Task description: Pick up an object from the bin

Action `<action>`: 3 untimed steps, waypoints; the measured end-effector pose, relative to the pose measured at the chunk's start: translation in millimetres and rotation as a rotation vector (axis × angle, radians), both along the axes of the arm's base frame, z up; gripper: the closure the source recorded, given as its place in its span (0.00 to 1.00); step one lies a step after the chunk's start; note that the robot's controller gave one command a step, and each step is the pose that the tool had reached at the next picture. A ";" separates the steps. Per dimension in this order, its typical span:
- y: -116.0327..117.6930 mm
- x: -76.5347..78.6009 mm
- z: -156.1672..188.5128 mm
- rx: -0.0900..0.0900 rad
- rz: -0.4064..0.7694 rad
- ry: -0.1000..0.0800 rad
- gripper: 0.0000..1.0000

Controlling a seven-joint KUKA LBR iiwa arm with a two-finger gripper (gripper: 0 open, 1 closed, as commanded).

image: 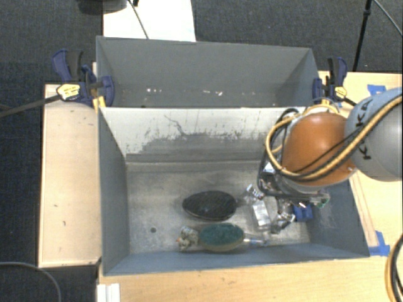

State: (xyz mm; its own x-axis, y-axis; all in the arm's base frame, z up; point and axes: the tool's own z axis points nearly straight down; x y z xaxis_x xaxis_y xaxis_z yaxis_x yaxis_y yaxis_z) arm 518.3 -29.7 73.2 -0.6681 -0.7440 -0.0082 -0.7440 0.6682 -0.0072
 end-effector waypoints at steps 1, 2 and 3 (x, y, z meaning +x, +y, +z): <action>-41.6 60.1 -0.5 -0.001 0.013 -0.001 0.00; 36.2 27.1 37.9 0.003 0.077 0.008 0.00; 128.0 -29.9 25.7 0.001 0.308 0.012 0.00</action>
Offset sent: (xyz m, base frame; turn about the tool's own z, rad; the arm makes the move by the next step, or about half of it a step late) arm 0.0553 -0.0394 -0.0032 -0.0184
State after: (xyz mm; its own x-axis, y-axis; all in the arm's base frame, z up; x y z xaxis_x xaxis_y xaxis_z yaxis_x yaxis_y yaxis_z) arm 488.4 98.3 98.9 -0.4111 -0.9116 -0.0027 -0.9116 0.4111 0.0035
